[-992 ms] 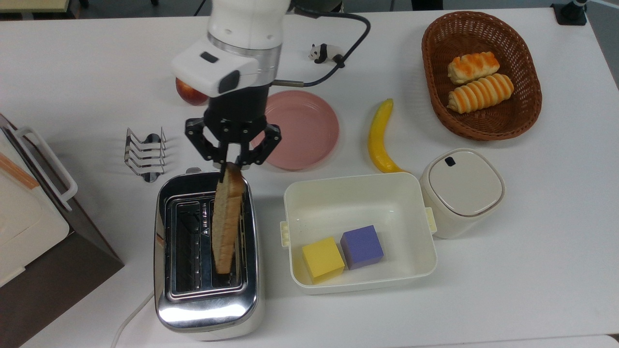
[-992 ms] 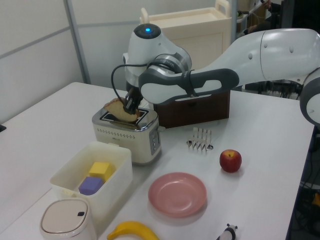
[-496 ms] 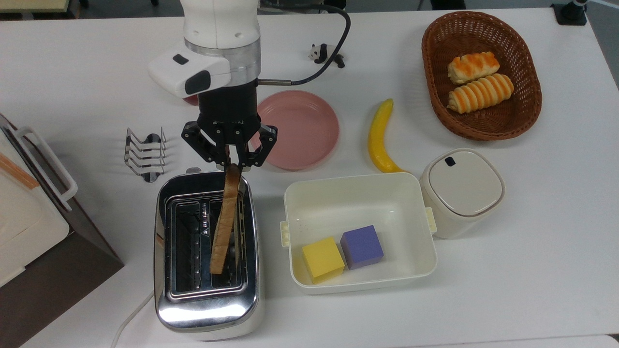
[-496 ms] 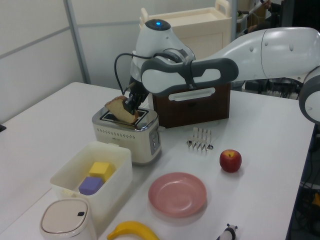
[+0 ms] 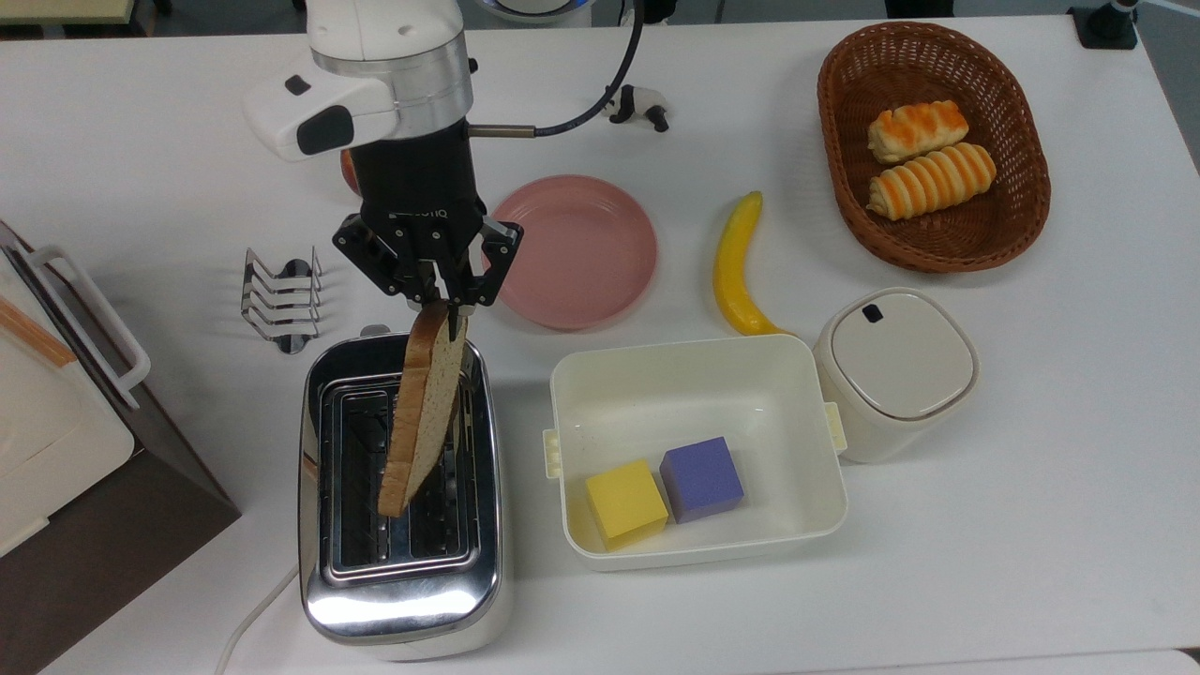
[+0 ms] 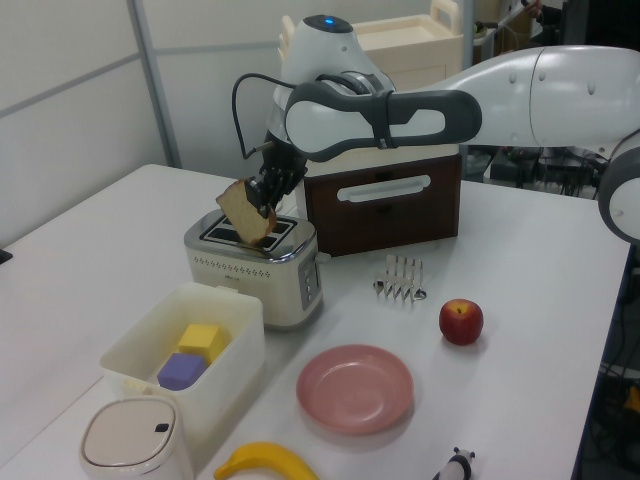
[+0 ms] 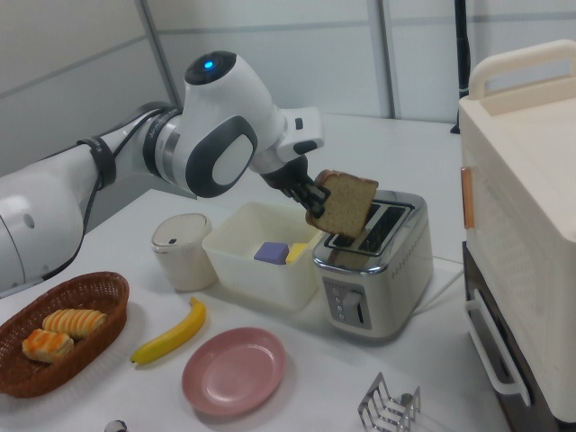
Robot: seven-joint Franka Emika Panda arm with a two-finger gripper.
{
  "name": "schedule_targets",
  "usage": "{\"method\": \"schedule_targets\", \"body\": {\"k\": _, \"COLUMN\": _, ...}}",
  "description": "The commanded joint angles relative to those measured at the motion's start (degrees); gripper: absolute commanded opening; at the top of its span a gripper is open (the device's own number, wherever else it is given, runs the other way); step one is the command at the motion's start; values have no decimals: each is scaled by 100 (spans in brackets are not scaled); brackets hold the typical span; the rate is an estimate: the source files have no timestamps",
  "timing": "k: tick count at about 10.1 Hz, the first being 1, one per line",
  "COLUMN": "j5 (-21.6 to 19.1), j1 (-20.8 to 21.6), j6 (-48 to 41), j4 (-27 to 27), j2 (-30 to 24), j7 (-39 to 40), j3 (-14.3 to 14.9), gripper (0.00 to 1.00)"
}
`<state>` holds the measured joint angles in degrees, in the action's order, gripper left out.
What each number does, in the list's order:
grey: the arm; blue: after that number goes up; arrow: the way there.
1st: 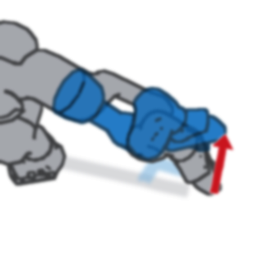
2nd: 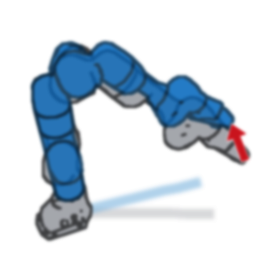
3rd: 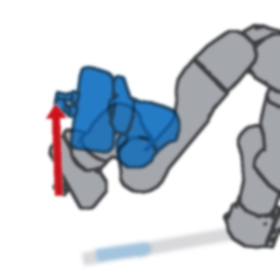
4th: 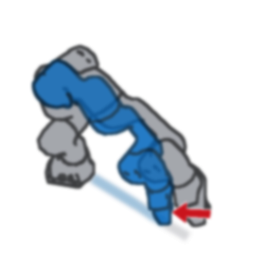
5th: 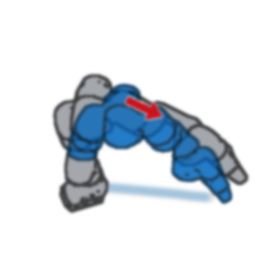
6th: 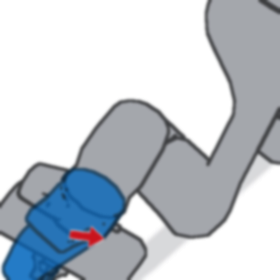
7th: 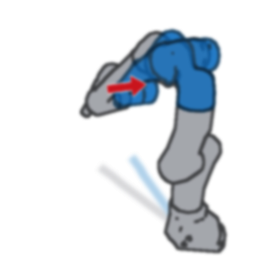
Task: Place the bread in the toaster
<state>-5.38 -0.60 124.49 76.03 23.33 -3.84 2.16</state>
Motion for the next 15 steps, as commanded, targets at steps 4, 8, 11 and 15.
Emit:
{"method": "schedule_targets", "body": {"k": 4, "j5": -34, "j1": -37, "j6": 13, "j4": -105, "j2": 337, "j7": -82, "j3": -14, "gripper": 0}}
{"method": "schedule_targets", "body": {"k": 8, "j5": -16, "j1": -19, "j6": 629, "j4": -255, "j2": 645, "j7": -99, "j3": 39, "gripper": 0}}
{"method": "schedule_targets", "body": {"k": 11, "j5": -16, "j1": -37, "j6": 726, "j4": -273, "j2": 769, "j7": -99, "j3": 48, "gripper": 99}}
{"method": "schedule_targets", "body": {"k": 15, "j5": 454, "j1": 24, "j6": 927, "j4": -282, "j2": 708, "j7": -196, "j3": 74, "gripper": 100}}
